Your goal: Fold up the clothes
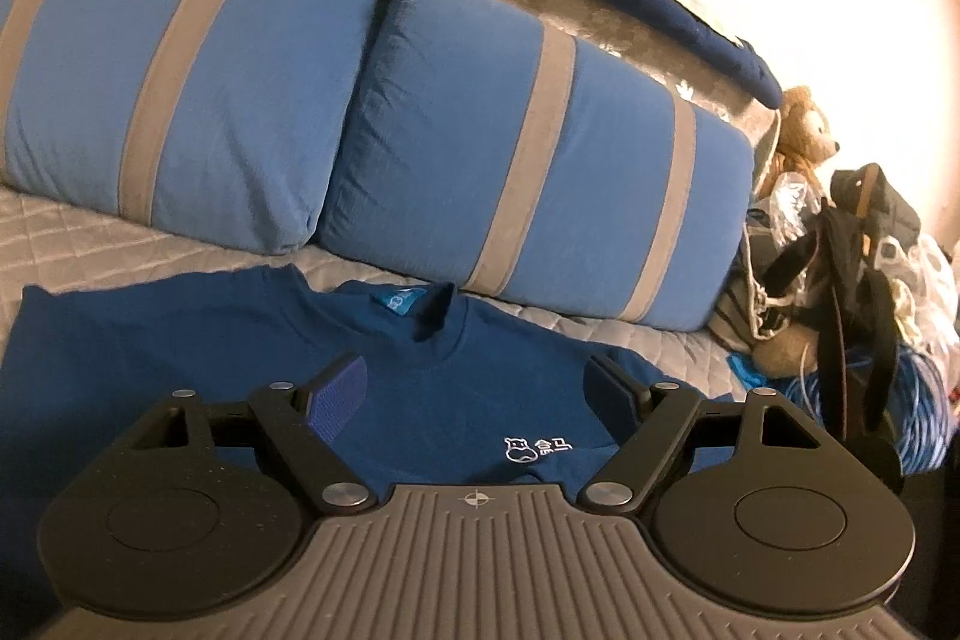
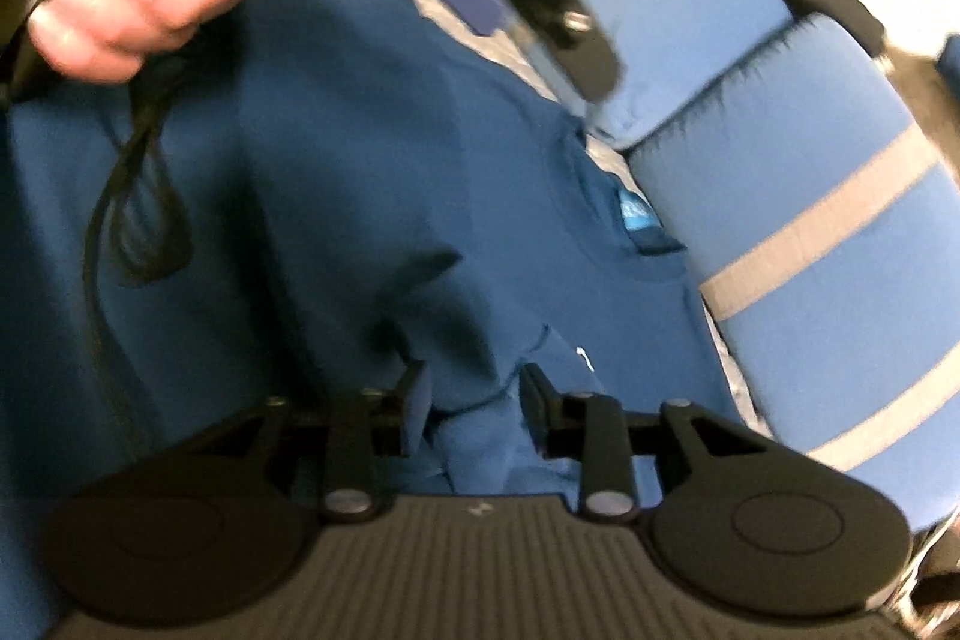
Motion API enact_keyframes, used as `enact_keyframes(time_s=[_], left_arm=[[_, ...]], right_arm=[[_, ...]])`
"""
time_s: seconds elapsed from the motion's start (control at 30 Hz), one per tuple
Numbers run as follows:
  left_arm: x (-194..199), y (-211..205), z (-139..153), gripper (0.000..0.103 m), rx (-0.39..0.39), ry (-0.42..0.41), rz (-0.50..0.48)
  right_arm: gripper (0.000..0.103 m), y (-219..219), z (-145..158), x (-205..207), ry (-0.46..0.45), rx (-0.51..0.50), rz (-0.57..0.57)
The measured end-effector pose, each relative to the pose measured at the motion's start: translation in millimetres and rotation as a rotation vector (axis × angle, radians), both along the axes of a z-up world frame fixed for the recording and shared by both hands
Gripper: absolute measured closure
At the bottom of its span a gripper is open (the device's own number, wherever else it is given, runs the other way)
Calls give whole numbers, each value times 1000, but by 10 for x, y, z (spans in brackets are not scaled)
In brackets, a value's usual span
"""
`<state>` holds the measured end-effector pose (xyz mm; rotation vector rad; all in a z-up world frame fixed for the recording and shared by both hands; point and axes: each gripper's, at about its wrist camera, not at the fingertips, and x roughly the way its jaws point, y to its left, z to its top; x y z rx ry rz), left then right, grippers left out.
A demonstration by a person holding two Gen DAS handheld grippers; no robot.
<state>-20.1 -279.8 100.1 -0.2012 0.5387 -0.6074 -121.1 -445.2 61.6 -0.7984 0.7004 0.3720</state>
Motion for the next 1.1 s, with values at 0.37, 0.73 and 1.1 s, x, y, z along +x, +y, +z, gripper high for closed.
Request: enact_keyframes(time_s=[0.37, 0.73, 1.1], left_arm=[[53, 44, -48, 23, -39, 54, -2], [312, 280, -264, 23, -242, 346, 39], [593, 56, -901, 24, -555, 934, -34]], right_arm=[[60, 121, -269, 51, 32, -147, 56], [95, -28, -133, -79, -121, -59, 23], [95, -189, 83, -378, -314, 25, -22]])
